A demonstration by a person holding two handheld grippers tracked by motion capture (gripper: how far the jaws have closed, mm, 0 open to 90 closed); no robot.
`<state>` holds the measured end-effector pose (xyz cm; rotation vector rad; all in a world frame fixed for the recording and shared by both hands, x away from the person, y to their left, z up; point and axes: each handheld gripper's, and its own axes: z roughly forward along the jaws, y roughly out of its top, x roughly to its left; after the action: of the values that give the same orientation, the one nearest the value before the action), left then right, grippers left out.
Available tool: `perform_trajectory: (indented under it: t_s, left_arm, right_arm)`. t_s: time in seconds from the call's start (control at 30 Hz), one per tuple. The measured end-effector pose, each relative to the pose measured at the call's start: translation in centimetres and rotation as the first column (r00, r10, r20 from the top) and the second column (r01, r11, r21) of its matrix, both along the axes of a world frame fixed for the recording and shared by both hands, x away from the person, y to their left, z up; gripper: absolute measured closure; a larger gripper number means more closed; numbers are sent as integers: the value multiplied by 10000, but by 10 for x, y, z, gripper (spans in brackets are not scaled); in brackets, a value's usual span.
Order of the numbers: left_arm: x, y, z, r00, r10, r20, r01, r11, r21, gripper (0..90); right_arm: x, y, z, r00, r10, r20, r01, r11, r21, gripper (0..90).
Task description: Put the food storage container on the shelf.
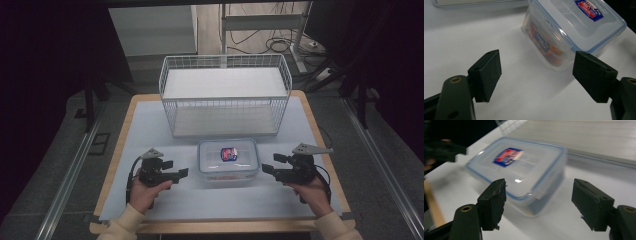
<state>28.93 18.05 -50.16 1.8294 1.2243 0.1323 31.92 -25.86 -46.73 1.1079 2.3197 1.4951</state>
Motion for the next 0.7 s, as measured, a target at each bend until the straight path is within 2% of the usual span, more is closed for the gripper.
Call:
perform_trajectory:
  t_s: [0.1,0.2,0.23,0.3,0.6,0.7]
  left_arm:
    - [5,-2,1,9994,-133,-313,122,9993,-343,206]
    - [10,-4,0,9986,-147,-511,120,9985,-528,193]
    - [15,-5,1,9979,-79,-644,33,9975,-711,191]
    - [20,-8,1,9971,-89,-761,17,9956,-932,191]
    - [41,-36,3,9932,-449,-1073,342,9945,-994,186]
    - [46,-44,0,9896,-565,-1322,404,9918,-1211,184]
  right_arm:
    - [4,3,2,9999,89,-66,-87,9997,215,290]
    - [9,8,3,10000,7,-88,-7,10000,-74,274]
    - [15,14,2,9991,-120,-407,115,9999,-118,234]
    - [22,20,0,9976,-61,-687,61,10000,-6,231]
    - [34,27,-2,9933,-357,-1096,357,9994,-22,220]
    - [34,25,-3,9934,-421,-1070,415,9991,-72,220]
